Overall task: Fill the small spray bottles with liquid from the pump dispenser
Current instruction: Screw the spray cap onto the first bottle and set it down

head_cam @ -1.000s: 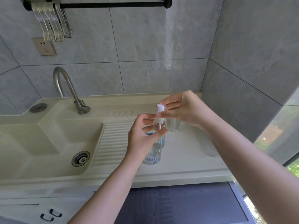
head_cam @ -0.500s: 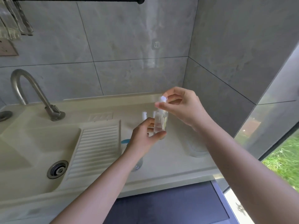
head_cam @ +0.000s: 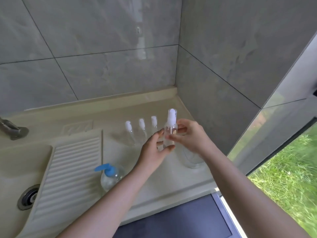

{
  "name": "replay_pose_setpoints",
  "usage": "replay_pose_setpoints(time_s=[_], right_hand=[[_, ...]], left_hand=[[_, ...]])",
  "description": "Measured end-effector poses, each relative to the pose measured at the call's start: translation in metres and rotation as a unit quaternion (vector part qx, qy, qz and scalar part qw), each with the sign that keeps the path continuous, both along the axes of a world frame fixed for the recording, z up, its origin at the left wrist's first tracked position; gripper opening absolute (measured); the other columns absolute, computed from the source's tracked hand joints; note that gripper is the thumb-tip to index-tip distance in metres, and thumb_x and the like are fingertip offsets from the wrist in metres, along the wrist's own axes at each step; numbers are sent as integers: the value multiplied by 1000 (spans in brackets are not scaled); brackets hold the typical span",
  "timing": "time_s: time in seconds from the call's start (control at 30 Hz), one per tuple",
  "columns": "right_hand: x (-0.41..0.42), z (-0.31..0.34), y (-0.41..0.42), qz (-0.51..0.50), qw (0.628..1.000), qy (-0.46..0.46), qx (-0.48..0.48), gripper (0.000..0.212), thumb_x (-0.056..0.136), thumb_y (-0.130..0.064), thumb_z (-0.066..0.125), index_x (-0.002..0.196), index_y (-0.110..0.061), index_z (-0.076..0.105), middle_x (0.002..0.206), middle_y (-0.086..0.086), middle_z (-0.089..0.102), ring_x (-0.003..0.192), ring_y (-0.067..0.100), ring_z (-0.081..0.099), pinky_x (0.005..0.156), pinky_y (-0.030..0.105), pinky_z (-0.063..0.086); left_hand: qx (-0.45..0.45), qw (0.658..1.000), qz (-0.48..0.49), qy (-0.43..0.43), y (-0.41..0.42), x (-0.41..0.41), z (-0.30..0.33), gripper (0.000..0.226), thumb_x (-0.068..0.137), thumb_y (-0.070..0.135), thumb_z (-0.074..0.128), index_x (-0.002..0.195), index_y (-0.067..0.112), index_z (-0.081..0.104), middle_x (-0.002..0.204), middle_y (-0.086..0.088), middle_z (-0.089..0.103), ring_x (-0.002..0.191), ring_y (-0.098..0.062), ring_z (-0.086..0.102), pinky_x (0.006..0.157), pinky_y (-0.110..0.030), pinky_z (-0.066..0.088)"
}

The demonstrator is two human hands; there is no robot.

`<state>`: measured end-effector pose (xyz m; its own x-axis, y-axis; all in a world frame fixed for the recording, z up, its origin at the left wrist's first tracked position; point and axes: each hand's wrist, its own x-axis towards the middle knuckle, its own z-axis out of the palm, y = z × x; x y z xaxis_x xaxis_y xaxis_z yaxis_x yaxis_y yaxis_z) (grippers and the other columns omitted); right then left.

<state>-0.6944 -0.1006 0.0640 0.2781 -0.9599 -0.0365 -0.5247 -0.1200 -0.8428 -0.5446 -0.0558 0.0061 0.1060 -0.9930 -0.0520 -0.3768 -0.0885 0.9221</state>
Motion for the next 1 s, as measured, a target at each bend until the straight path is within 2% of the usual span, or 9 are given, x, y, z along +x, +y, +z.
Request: replay_pose_setpoints(time_s=[0.07,0.1,0.23,0.3,0.5,0.6,0.8,0.87,1.0], right_hand=[[-6,-8,-20,-23,1000,-8,-5,37,73,-31,87,106,-22,72,98,-11,74,93,-1,69,89,23,53],[-8,-11,-30,-39,999,-13,-12,38,74,-28,86,109,-22,72,99,-11,74,94,0,68,89,21,52],[-16,-30,-82,-93,995,-22,-23,36,77,-24,83,110,-16,69,103,-4,73,97,9,69,89,27,53],[-17,-42,-106,-114,993,-19,-30,36,75,-21,86,104,-15,66,104,1,73,97,16,70,91,35,54],[-11,-74,-153,-125,992,-4,-30,35,71,-15,87,83,-26,57,93,3,69,91,25,70,89,44,55],[-8,-90,-165,-123,992,4,-19,35,67,-23,88,81,-27,56,95,8,71,93,28,70,88,46,55],[2,-106,-166,-108,993,40,-15,37,72,-22,89,81,-25,52,91,0,66,88,18,66,73,27,46],[2,-109,-165,-104,993,44,-21,38,73,-20,89,77,-27,51,89,-2,65,85,17,65,71,24,44],[3,-112,-163,-100,994,46,-26,33,74,-16,87,90,-17,59,90,-1,65,85,16,64,71,19,43]], left_hand=[[15,1000,-3,4,-14,-2,-7,72,86,35,74,147,26,39,144,13,48,116,-9,58,103,-31,47],[21,1000,-2,0,-19,-2,-8,72,87,35,72,150,24,36,148,10,46,119,-9,58,106,-32,45],[41,999,-1,-17,-38,-2,-22,60,95,25,62,149,18,38,148,5,46,123,-9,56,97,-13,36],[46,999,2,-6,-47,-3,-32,56,96,22,61,148,16,40,148,3,47,122,-10,57,98,-14,37],[74,996,-6,51,-58,-16,-53,52,97,18,60,146,15,44,146,3,49,121,-9,57,107,-24,39],[84,995,-14,55,-62,-22,-61,50,97,18,59,145,16,45,143,7,51,121,-8,57,105,-21,39],[94,993,-15,72,-66,-21,-71,47,97,18,59,143,16,48,143,6,52,122,-9,57,110,-27,40],[95,992,-12,78,-66,-21,-71,47,97,19,60,142,16,49,141,7,54,120,-6,57,108,-24,39],[103,990,-4,99,-66,-18,-73,44,97,19,60,140,15,52,139,4,57,117,-2,58,108,-21,39]])
